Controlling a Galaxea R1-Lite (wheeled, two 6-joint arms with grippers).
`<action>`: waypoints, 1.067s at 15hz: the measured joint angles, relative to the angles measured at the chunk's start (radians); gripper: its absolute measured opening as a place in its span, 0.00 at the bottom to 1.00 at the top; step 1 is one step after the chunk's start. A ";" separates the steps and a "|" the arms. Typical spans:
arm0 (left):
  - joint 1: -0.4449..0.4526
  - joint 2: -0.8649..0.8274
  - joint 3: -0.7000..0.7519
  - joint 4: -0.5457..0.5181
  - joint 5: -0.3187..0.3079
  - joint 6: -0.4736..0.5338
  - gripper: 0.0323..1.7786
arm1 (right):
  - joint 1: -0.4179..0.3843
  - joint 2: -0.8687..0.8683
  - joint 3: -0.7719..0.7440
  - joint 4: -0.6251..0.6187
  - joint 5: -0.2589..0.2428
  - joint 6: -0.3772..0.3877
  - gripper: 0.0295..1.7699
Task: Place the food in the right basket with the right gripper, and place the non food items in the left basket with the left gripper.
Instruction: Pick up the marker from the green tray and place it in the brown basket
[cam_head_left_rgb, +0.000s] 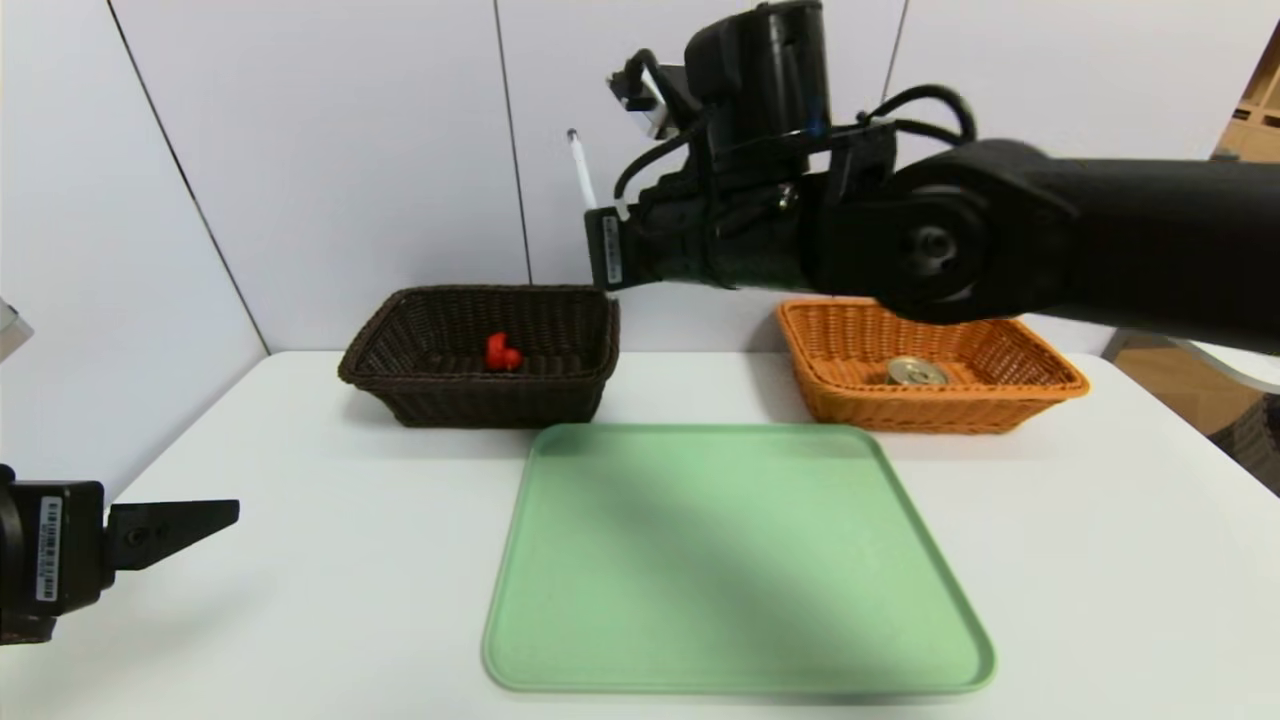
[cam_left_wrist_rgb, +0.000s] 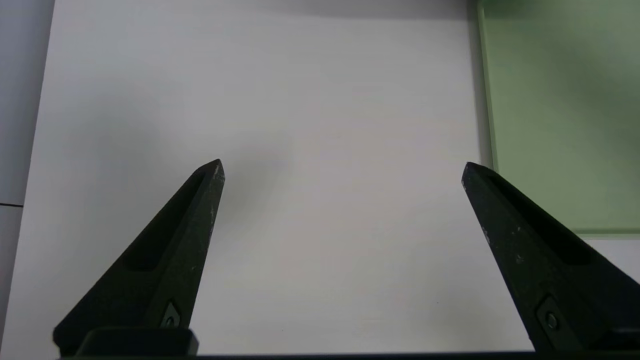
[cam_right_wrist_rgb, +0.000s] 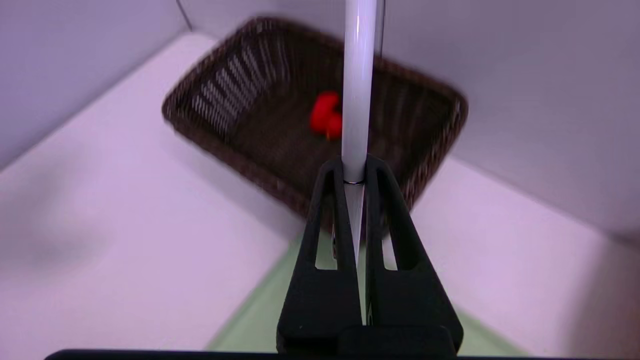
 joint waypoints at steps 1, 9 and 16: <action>0.000 -0.003 0.007 0.000 0.000 0.000 0.95 | 0.003 0.032 0.000 -0.092 -0.001 -0.024 0.04; 0.000 -0.042 0.050 -0.001 0.001 0.001 0.95 | 0.011 0.207 -0.010 -0.375 0.009 -0.037 0.04; 0.011 -0.068 0.055 0.000 0.009 -0.007 0.95 | -0.017 0.295 -0.009 -0.526 0.000 -0.037 0.04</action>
